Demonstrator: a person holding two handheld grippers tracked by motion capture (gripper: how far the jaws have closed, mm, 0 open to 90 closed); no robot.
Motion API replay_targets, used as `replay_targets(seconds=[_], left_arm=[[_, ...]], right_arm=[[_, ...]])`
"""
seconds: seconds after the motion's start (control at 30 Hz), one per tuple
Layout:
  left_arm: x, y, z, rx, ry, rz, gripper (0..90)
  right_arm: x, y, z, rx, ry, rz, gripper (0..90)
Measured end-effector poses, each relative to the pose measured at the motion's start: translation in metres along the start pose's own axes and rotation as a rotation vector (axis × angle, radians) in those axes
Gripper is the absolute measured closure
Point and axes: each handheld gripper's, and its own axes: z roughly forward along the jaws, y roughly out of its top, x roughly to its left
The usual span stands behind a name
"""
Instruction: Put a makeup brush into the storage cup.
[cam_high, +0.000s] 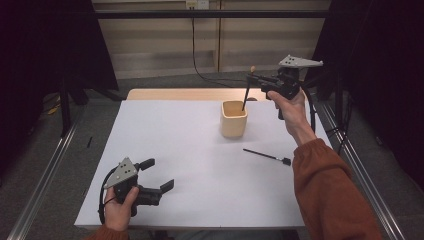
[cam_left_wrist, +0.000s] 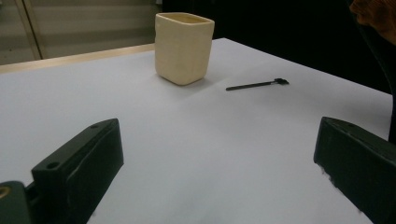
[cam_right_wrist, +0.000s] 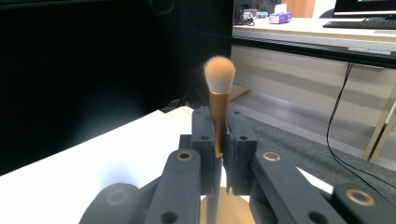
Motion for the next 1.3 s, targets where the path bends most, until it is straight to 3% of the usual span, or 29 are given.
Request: replay_targets(seconds=[0.23,0.3,0.37,0.57,0.77,1.3], left_arm=[[0.000,0.000,-0.001,-0.001,-0.003,0.001,1.4],[-0.001,0.001,0.000,0.003,0.008,0.022,1.4],[-0.002,0.000,0.000,0.003,-0.008,0.012,1.4],[0.000,-0.001,-0.001,-0.005,-0.003,-0.006,1.4],[0.000,-0.001,0.000,-0.010,-0.007,-0.008,1.4],[0.003,-0.001,-0.002,-0.005,-0.006,0.001,1.4]], right_arm=[[0.000,0.003,0.013,0.001,-0.011,-0.003,84.2],[0.000,0.003,0.017,0.002,-0.014,-0.001,84.3],[0.002,0.002,0.021,0.004,-0.013,-0.002,84.2],[0.001,0.001,0.029,0.013,-0.028,-0.003,84.2],[-0.003,-0.004,0.034,0.019,-0.052,0.009,84.2],[-0.001,-0.016,0.046,0.037,-0.050,0.010,84.2]])
